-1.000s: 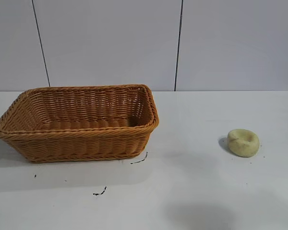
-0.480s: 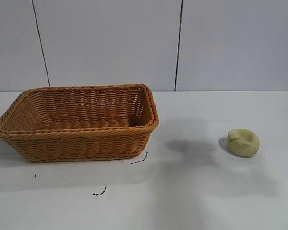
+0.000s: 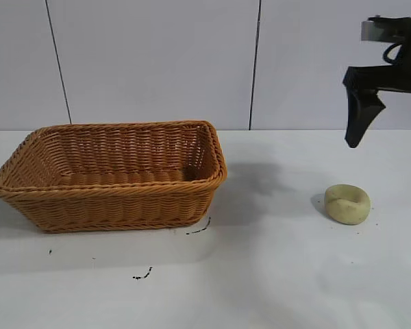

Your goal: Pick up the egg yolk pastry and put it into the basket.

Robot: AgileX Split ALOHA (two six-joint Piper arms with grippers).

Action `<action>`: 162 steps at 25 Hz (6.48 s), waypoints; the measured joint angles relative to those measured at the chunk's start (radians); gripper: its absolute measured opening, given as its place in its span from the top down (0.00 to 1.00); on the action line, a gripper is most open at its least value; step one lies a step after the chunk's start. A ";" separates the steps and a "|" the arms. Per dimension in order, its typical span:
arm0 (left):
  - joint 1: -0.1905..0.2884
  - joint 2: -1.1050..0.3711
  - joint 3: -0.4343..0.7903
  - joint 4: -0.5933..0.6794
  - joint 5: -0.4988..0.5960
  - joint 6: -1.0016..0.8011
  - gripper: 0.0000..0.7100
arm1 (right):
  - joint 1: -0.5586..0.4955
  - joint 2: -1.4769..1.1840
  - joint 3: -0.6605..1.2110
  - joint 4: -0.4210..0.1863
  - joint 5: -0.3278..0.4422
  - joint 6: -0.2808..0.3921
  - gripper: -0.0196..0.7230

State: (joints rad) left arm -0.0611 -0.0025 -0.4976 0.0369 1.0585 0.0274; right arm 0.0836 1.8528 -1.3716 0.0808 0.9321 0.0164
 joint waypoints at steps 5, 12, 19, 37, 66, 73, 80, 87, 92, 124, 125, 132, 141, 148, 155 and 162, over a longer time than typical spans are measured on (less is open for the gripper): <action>0.000 0.000 0.000 0.000 0.000 0.000 0.02 | 0.001 0.121 -0.064 -0.001 -0.027 0.000 0.04; 0.000 0.000 0.000 0.000 0.000 0.000 0.02 | 0.001 0.259 -0.066 0.000 -0.138 0.000 0.04; 0.000 0.000 0.000 0.000 0.000 0.000 0.02 | 0.001 0.312 -0.066 0.012 -0.176 -0.001 0.04; 0.000 0.000 0.000 0.000 0.000 0.000 0.02 | 0.001 0.312 -0.066 0.019 -0.147 -0.016 0.22; 0.000 0.000 0.000 0.000 0.000 0.000 0.02 | 0.117 0.129 -0.440 0.018 0.110 -0.016 0.84; 0.000 0.000 0.000 0.000 0.000 0.000 0.02 | 0.326 0.232 -0.633 0.021 0.101 0.017 0.84; 0.000 0.000 0.000 0.000 0.000 0.000 0.02 | 0.504 0.392 -0.700 0.030 0.012 0.023 0.85; 0.000 0.000 0.000 0.000 0.000 0.000 0.02 | 0.563 0.529 -0.700 0.030 -0.140 0.023 0.85; 0.000 0.000 0.000 0.000 0.000 0.000 0.02 | 0.563 0.565 -0.700 0.029 -0.149 0.023 0.77; 0.000 0.000 0.000 0.000 0.000 0.000 0.02 | 0.025 0.404 -0.728 -0.095 0.206 0.062 0.04; 0.000 0.000 0.000 0.000 0.000 0.000 0.02 | 0.010 0.404 -0.728 -0.097 0.230 0.062 0.04; 0.000 0.000 0.000 0.000 0.000 0.000 0.02 | -0.034 0.396 -0.728 -0.103 0.276 0.038 0.04; 0.000 0.000 0.000 0.000 0.000 0.000 0.02 | -0.034 0.156 -0.547 -0.081 0.274 0.035 0.04; 0.000 0.000 0.000 0.000 0.000 0.000 0.02 | -0.034 -0.255 -0.120 -0.081 0.274 0.035 0.04; 0.000 0.000 0.000 0.000 0.000 0.000 0.02 | -0.034 -0.753 0.319 -0.081 0.278 0.035 0.04; 0.000 0.000 0.000 0.000 0.000 0.000 0.02 | -0.034 -1.267 0.641 -0.081 0.229 0.035 0.04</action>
State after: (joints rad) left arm -0.0611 -0.0025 -0.4976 0.0369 1.0585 0.0274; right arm 0.0500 0.5855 -0.7306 0.0000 1.1614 0.0514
